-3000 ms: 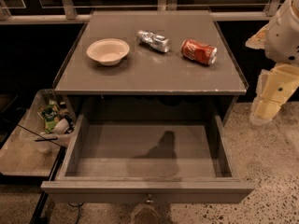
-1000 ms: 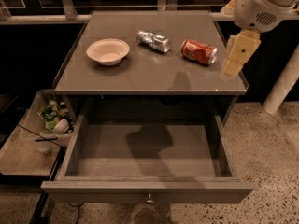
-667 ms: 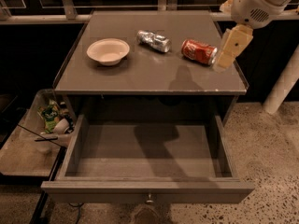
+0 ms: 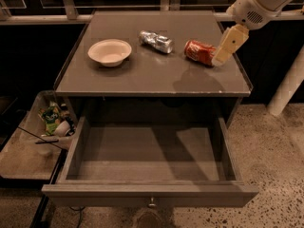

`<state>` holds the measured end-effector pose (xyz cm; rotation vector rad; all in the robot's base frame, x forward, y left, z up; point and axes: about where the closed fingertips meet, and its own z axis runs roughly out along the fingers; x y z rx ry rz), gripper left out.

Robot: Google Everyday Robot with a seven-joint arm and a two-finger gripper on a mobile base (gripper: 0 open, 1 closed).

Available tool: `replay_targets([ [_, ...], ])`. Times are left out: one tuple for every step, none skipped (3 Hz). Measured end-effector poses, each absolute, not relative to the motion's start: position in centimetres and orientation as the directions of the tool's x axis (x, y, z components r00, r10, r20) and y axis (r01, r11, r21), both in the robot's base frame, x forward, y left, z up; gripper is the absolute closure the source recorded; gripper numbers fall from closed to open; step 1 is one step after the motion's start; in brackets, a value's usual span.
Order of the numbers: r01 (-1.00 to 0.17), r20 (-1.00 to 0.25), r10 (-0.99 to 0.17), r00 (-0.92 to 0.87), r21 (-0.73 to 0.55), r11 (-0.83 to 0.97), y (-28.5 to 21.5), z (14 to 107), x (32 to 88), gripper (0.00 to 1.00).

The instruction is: Place coke can into top drawer

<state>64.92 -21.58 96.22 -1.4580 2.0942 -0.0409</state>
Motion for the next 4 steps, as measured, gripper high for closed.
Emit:
replay_targets([
  [-0.850, -0.439, -0.867, -0.234, -0.342, 0.402, -21.6, 96.2, 65.0, 0.00],
  [-0.838, -0.440, -0.868, -0.232, -0.362, 0.407, -22.6, 95.7, 65.7, 0.00],
  [-0.805, -0.468, -0.854, -0.226, -0.405, 0.434, -24.6, 95.0, 67.2, 0.00],
  [-0.778, -0.509, -0.833, -0.215, -0.427, 0.462, -26.1, 94.2, 69.0, 0.00],
])
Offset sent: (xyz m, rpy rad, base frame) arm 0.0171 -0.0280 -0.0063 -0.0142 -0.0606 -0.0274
